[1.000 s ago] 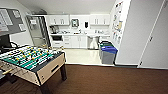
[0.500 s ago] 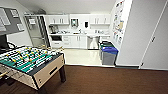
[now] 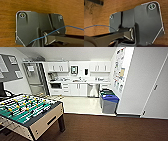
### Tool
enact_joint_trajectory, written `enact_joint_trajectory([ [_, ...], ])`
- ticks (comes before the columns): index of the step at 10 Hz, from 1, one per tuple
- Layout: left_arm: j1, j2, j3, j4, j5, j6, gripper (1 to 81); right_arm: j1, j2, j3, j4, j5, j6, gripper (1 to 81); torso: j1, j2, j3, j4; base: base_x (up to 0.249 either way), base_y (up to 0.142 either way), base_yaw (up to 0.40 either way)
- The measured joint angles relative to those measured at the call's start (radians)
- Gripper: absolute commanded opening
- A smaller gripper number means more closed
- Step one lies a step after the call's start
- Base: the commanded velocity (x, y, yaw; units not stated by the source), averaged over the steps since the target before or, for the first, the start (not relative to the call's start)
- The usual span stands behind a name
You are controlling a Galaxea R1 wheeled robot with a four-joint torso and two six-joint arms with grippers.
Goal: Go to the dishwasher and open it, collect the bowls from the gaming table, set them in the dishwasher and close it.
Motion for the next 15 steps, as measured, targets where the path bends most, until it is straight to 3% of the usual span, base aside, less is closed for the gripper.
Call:
enact_joint_trajectory([
  [15, -0.003, -0.003, 0.000, 0.000, -0.002, 0.000, 81.1, 0.006, -0.003, 0.000, -0.010, 0.000, 0.000, 81.1, 0.000, 0.000, 0.000, 0.000, 0.158, 0.000, 0.000],
])
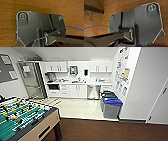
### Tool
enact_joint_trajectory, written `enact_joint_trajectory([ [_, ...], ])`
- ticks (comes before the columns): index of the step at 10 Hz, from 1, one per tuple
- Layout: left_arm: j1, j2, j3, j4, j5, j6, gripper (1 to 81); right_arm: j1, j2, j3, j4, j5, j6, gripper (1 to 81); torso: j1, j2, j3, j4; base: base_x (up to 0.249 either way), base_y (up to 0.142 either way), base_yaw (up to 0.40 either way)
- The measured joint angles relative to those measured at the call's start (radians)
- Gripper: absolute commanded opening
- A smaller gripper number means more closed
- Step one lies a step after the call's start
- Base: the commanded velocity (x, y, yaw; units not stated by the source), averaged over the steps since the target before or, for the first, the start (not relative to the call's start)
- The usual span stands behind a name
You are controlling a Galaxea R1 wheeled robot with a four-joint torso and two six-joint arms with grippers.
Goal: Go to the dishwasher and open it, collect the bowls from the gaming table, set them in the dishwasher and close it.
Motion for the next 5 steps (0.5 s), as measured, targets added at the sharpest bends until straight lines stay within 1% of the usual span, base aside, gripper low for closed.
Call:
enact_joint_trajectory([
  [5, 0.000, 0.000, 0.000, 0.000, 0.001, 0.000, 81.1, 0.002, 0.000, 0.000, 0.000, 0.000, 0.000, 81.1, 0.000, 0.000, 0.000, 0.000, 0.165, 0.000, 0.000],
])
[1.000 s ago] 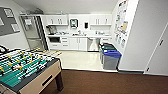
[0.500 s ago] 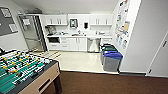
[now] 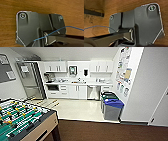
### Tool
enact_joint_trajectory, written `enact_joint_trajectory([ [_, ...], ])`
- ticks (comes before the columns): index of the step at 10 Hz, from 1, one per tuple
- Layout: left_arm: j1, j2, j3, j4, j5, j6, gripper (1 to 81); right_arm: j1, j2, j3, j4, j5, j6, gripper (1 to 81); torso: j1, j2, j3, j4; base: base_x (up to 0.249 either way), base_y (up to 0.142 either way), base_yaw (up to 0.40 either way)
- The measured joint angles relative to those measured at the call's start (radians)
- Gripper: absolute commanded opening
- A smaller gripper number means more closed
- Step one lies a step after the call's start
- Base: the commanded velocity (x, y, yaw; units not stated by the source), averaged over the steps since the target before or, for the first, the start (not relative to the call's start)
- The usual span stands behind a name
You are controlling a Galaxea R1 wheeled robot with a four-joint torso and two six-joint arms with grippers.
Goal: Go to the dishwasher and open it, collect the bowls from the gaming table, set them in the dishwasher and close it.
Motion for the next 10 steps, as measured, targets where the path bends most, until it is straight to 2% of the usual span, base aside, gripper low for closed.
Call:
enact_joint_trajectory([
  [10, 0.000, -0.002, -0.001, 0.000, 0.000, 0.000, 81.1, -0.006, -0.003, 0.000, 0.000, 0.000, 0.000, 81.1, 0.000, 0.000, 0.000, 0.000, 0.165, 0.000, 0.000],
])
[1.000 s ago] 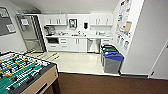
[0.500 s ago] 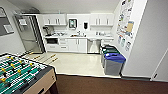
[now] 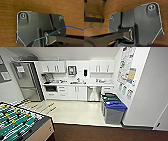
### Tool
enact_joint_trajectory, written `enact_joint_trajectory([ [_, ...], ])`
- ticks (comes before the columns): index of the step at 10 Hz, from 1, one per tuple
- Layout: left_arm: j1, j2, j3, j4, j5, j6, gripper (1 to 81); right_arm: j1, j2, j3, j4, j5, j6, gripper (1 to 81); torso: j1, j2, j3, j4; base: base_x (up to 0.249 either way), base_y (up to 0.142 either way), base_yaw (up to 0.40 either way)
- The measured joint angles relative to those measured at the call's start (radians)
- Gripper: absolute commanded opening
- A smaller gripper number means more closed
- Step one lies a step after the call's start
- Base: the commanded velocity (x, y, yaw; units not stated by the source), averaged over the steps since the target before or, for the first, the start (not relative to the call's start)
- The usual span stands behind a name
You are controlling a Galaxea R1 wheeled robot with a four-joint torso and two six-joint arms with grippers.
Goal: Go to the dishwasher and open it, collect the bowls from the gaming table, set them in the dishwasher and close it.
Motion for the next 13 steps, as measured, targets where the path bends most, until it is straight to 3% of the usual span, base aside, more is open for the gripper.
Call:
enact_joint_trajectory([
  [13, -0.003, -0.006, -0.001, 0.000, -0.004, 0.000, 81.1, 0.008, -0.002, 0.000, -0.009, 0.001, 0.000, 81.1, 0.000, 0.000, 0.000, 0.000, 0.128, 0.000, 0.000],
])
